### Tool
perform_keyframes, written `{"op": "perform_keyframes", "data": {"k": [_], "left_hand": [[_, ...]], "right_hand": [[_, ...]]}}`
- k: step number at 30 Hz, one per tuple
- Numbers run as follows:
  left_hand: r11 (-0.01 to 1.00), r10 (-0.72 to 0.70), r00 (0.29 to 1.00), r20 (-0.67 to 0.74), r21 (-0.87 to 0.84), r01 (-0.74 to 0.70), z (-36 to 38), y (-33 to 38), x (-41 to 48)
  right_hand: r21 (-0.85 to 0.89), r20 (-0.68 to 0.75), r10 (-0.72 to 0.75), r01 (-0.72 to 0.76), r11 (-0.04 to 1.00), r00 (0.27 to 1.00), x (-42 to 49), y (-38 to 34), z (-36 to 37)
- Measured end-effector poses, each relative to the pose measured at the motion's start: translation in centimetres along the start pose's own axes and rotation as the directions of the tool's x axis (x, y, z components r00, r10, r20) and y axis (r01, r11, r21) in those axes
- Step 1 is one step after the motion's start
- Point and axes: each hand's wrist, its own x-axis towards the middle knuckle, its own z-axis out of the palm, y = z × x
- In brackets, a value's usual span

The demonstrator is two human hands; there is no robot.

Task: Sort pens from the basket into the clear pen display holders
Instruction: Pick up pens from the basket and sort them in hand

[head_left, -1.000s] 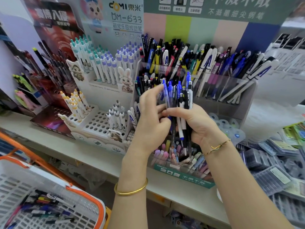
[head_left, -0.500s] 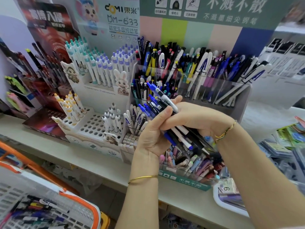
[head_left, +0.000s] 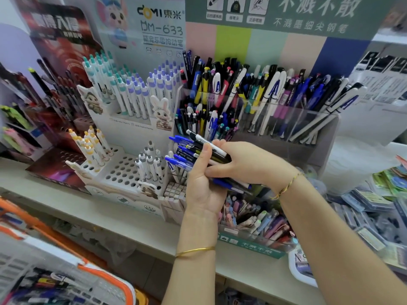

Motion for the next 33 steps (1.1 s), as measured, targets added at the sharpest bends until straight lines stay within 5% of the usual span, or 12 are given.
{"op": "perform_keyframes", "data": {"k": [6, 10, 16, 23, 33], "left_hand": [[0.996, 0.091, 0.989, -0.118, 0.025, -0.089, -0.6, 1.9, 1.2], [0.998, 0.058, 0.984, -0.168, 0.024, -0.055, -0.9, 2.5, 1.3], [0.996, 0.078, 0.971, -0.224, 0.064, -0.066, -1.0, 3.5, 1.7], [0.970, 0.137, 0.931, -0.338, 0.238, -0.056, -1.9, 5.4, 2.3], [0.932, 0.112, 0.941, -0.321, 0.363, 0.013, -1.7, 6.3, 2.6]], "right_hand": [[0.268, -0.193, -0.075, 0.126, 0.955, 0.978, 0.1, -0.2, 1.8], [0.134, -0.353, -0.161, 0.220, 0.966, 0.922, 0.8, -0.3, 2.8], [0.178, -0.502, -0.096, 0.211, 0.961, 0.860, 1.9, -0.7, 3.8], [0.377, -0.800, 0.099, 0.367, 0.850, 0.592, 3.3, -1.6, 0.0], [0.188, -0.773, 0.062, 0.135, 0.973, 0.632, 6.2, -1.1, 0.2]]}}
